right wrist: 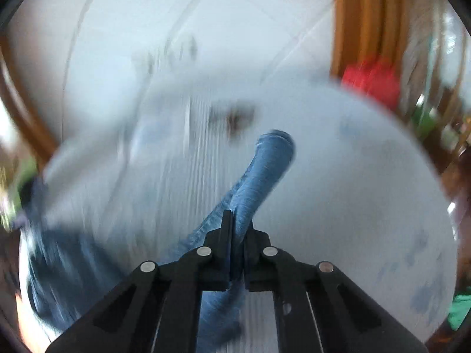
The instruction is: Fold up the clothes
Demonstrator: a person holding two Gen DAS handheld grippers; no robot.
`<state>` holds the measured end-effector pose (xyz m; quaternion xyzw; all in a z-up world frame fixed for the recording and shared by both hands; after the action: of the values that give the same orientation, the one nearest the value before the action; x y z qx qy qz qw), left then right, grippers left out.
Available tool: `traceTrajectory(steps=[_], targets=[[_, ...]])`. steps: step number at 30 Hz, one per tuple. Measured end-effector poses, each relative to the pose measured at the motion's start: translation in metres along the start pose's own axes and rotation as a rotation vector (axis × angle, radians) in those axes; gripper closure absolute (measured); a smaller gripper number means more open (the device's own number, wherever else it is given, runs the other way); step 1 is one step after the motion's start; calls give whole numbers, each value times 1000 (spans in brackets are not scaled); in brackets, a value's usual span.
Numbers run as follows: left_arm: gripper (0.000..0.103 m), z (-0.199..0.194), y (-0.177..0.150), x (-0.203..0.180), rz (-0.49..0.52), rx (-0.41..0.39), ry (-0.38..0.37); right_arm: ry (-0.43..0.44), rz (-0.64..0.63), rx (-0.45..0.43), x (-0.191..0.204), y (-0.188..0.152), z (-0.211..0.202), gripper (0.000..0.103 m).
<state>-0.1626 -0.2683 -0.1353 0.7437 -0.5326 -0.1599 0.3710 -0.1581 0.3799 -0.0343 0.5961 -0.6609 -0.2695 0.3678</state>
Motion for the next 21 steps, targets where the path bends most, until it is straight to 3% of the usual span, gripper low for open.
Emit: traceTrajectory(steps=[2,4,6,7,8,12,18,21], targets=[[101,4,3,-5,-8,28,-41,13,20,-62,-4,34,14,97],[99,9,6,-10,-16,56,-81,-29,22,-28,-11,35,42,94],[95,13,9,-15,-23,85,-122,-94,57,58,-22,20,69,77],[93,15,11,-18,-27,99,-142,-126,75,101,-27,12,82,64],[88,19,6,-21,-24,124,-161,-118,78,128,-26,0,81,54],[62,31,-33,-26,12,224,-162,-61,82,226,-17,-50,65,49],[49,58,-66,-24,80,287,-109,25,86,373,-4,-124,39,40],[48,71,-75,-31,133,301,-98,69,89,446,2,-161,26,39]])
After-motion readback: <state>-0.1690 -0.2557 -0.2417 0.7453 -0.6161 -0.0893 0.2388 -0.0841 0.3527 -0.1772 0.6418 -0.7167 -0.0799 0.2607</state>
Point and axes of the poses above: each gripper's, at about its wrist camera, not at the fingertips, and z roughly the way its jaws point, x to its left, y to its top, the point moved 7 cm from there along z, roughly the way its jaws point, and after that the axes turned 9 degrees about -x, right-handed, at the moved point
